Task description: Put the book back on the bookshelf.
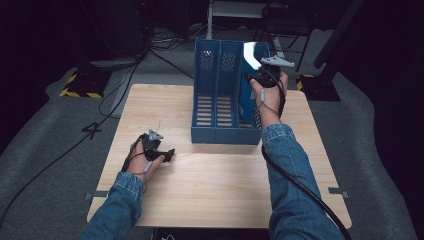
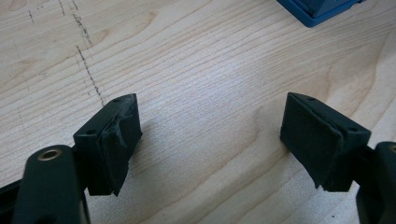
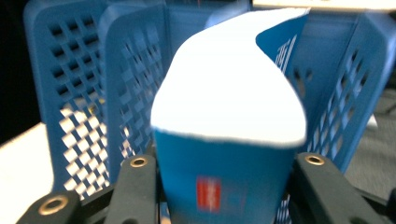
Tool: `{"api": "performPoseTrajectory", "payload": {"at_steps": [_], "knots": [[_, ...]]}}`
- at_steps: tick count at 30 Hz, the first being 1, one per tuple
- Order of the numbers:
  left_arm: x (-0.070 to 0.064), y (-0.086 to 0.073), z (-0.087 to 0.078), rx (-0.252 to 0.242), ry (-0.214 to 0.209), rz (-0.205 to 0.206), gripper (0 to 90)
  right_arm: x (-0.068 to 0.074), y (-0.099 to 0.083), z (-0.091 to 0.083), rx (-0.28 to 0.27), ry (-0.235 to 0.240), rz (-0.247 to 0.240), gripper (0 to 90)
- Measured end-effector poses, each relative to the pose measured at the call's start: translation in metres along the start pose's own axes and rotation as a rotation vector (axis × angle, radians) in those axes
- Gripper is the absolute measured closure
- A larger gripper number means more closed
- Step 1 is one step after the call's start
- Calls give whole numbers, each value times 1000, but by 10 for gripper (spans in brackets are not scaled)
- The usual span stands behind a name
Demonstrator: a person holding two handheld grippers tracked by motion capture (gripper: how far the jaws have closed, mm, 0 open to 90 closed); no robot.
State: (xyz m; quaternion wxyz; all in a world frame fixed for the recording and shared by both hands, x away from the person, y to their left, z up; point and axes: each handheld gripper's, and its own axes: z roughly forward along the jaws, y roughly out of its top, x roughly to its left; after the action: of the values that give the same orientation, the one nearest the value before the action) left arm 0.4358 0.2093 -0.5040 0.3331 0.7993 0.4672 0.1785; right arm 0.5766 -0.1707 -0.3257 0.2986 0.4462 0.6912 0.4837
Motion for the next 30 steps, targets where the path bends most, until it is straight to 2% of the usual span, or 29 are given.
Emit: {"api": "performPoseTrajectory", "payload": {"at_steps": [1,2,4,11,17,19,22,25,30], "knots": [[0,0,0,0,0,-1,207,-1,-7,6,29,-3,5,587],[0,0,0,-1,-2,-1,207,-2,-12,8,32,2,18,587],[0,0,0,-1,-2,-1,206,-4,-17,8,5,13,34,587],[0,0,0,0,1,1,207,-3,-15,7,40,-12,15,597],[0,-1,-1,1,-3,2,207,-1,-17,8,30,-39,16,599],[0,-2,-1,-1,-4,5,207,3,-18,8,34,-47,17,598],[-1,-3,-2,-2,-6,6,206,10,-21,3,33,-63,-8,594],[-1,-3,-3,-1,-8,13,207,5,-23,3,17,-60,8,591],[-2,-8,-7,-2,-7,7,206,4,-23,3,21,-75,-4,568]]}}
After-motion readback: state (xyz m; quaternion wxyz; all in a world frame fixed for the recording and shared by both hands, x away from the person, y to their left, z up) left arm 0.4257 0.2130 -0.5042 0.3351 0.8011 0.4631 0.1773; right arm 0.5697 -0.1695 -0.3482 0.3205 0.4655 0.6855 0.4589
